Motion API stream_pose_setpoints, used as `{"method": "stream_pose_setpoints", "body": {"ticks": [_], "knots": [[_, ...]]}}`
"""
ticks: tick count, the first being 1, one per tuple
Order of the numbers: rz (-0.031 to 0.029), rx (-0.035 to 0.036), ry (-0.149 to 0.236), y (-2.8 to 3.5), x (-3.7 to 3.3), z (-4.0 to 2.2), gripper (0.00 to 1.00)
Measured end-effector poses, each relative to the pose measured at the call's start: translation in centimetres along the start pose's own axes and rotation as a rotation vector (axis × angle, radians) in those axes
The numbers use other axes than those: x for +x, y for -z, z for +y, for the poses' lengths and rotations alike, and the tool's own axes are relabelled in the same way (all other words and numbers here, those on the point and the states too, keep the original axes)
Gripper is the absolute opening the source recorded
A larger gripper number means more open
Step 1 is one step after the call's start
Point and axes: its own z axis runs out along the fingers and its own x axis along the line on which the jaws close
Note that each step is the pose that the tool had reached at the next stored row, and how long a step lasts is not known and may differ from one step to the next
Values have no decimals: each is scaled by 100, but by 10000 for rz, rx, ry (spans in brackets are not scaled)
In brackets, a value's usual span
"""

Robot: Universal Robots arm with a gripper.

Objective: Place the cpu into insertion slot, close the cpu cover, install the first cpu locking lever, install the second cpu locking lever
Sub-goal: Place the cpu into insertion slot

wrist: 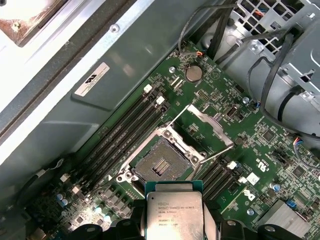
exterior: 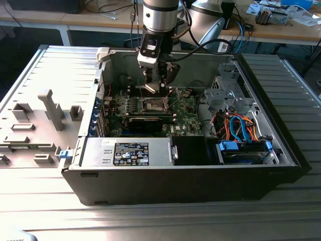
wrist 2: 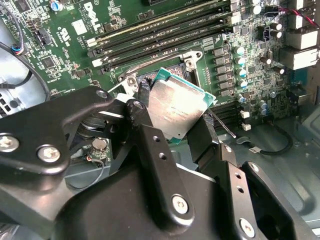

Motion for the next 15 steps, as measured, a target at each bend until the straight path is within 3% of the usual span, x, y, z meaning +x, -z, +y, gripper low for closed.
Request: {"method": "stream_pose_setpoints", "body": {"ticks": [15], "knots": [[5,1,-417,-6,0,0,55]]}}
